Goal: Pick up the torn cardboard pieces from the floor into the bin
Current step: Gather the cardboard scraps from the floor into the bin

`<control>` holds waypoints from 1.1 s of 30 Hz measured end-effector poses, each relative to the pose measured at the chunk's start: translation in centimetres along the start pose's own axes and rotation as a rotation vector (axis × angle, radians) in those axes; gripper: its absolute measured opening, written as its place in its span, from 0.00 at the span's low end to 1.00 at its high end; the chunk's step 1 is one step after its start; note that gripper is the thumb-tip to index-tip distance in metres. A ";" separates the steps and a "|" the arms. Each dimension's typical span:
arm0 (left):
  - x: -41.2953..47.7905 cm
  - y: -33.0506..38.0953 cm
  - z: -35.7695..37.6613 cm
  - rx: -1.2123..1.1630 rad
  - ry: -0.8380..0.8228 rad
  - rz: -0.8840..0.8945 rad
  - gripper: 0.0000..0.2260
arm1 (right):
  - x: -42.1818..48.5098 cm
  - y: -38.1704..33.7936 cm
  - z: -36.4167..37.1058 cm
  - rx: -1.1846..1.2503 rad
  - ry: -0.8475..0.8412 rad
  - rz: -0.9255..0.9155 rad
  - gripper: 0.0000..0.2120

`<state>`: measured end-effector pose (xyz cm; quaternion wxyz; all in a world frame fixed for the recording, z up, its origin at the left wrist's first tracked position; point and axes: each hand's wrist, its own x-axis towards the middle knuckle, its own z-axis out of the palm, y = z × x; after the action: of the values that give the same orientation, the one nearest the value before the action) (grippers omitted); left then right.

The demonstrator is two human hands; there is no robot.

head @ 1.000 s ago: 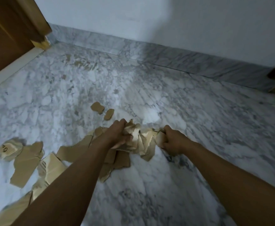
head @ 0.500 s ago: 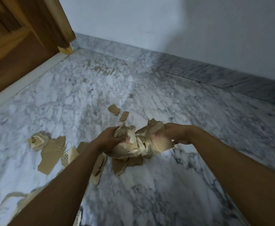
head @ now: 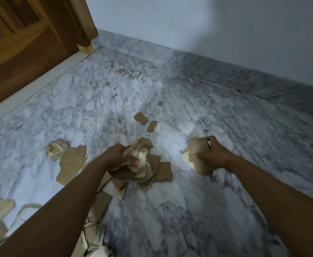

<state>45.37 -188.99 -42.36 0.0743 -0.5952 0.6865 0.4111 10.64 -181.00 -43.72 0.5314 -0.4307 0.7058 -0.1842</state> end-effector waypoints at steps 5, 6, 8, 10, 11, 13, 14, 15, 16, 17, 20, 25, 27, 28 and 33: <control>0.2 0.7 1.2 0.239 -0.163 0.003 0.28 | -0.3 -2.8 -0.1 -0.353 -0.197 0.055 0.26; 0.7 1.1 2.1 0.253 -0.171 0.032 0.27 | -0.1 -3.0 0.2 -0.433 -0.235 0.097 0.28; 1.7 1.7 4.1 0.285 -0.148 0.092 0.32 | 0.1 -3.1 0.5 -0.618 -0.294 0.141 0.30; 2.4 2.6 5.8 0.391 -0.124 0.180 0.31 | 0.2 -2.2 0.4 -0.717 -0.282 0.157 0.29; 2.6 2.9 6.3 0.430 -0.132 0.229 0.27 | 0.2 -1.4 0.4 -0.720 -0.269 0.179 0.31; 3.1 3.1 7.2 0.450 -0.157 0.242 0.20 | -0.2 0.3 0.8 -0.732 -0.216 0.249 0.34; 3.4 3.1 7.6 0.472 -0.149 0.239 0.21 | -0.5 1.4 1.2 -0.773 -0.167 0.270 0.35; 3.4 3.2 7.7 0.508 -0.125 0.241 0.23 | -0.7 2.6 1.8 -0.815 -0.107 0.289 0.35; 3.5 3.3 7.7 0.539 -0.107 0.238 0.24 | -0.9 3.7 2.3 -0.819 -0.038 0.303 0.36; 3.6 3.4 7.7 0.560 -0.094 0.232 0.23 | -1.1 4.5 2.8 -0.783 0.018 0.301 0.35; 4.0 2.9 7.7 0.497 -0.063 0.223 0.23 | -1.6 5.7 3.0 -0.638 0.070 0.214 0.32; 2.9 2.5 6.9 0.184 0.005 0.270 0.21 | -2.5 5.2 1.8 -0.441 -0.035 0.154 0.32; 2.3 2.1 5.6 0.001 0.035 0.263 0.21 | -2.6 4.3 1.3 -0.414 -0.042 0.088 0.32; 2.2 1.7 4.7 -0.080 0.050 0.244 0.21 | -2.3 3.6 1.0 -0.427 -0.038 0.043 0.29; 0.6 0.0 0.3 -0.167 0.197 0.153 0.21 | 0.6 -0.4 1.9 -0.544 -0.108 -0.107 0.26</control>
<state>45.08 -189.28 -42.87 -0.0747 -0.5826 0.6972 0.4109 12.51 -181.32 -44.50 0.4228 -0.6035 0.6760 0.0074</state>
